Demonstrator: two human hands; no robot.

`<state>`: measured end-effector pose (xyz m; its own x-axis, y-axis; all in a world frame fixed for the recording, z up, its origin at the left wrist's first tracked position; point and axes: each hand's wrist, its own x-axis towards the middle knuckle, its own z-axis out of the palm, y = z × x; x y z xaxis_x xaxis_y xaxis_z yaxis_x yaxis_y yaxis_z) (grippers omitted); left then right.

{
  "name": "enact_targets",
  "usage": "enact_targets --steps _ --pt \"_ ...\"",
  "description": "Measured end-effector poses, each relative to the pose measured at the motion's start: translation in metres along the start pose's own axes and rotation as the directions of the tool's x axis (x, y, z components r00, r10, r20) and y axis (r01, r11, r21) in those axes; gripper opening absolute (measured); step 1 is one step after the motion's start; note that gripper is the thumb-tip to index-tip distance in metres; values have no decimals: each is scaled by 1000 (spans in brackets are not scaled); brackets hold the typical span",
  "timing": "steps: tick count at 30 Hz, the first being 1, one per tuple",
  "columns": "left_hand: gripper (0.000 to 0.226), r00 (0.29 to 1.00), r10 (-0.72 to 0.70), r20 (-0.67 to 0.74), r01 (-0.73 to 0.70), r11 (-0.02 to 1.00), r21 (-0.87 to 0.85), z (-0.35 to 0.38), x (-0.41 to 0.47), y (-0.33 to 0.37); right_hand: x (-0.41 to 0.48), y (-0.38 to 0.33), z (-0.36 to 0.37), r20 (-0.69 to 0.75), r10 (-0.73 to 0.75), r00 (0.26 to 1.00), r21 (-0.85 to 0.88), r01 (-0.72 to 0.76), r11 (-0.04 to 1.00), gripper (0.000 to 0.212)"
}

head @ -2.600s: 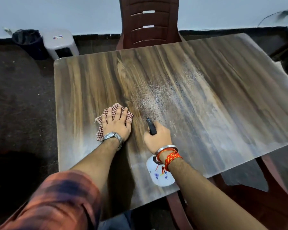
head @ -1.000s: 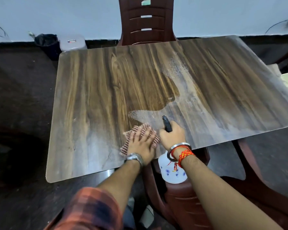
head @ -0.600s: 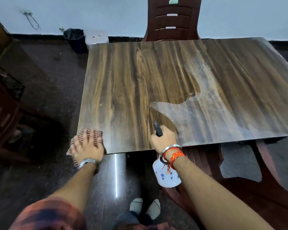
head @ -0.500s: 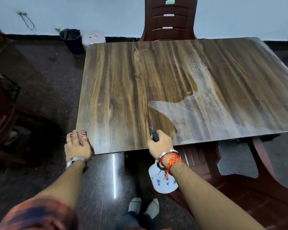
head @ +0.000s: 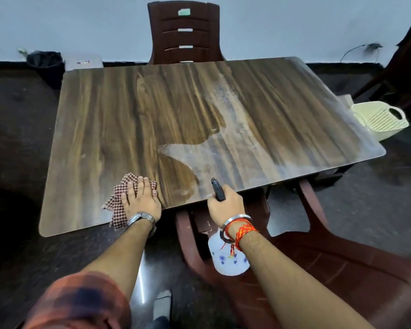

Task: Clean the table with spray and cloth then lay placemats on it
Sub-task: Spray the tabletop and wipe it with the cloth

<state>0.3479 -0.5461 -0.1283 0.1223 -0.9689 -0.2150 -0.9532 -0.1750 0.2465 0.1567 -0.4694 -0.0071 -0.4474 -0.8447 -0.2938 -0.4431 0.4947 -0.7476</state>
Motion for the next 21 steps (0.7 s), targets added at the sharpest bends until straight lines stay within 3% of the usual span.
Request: enact_targets --steps 5,12,21 --pt "53 998 34 46 -34 999 -3 21 0 78 23 33 -62 -24 1 1000 28 0 1000 9" --pt "54 997 -42 69 43 999 -1 40 -4 137 65 78 -140 33 -52 998 6 52 999 13" --pt "55 989 -146 -14 146 989 -5 50 13 184 118 102 -158 111 -78 991 -19 81 997 12"
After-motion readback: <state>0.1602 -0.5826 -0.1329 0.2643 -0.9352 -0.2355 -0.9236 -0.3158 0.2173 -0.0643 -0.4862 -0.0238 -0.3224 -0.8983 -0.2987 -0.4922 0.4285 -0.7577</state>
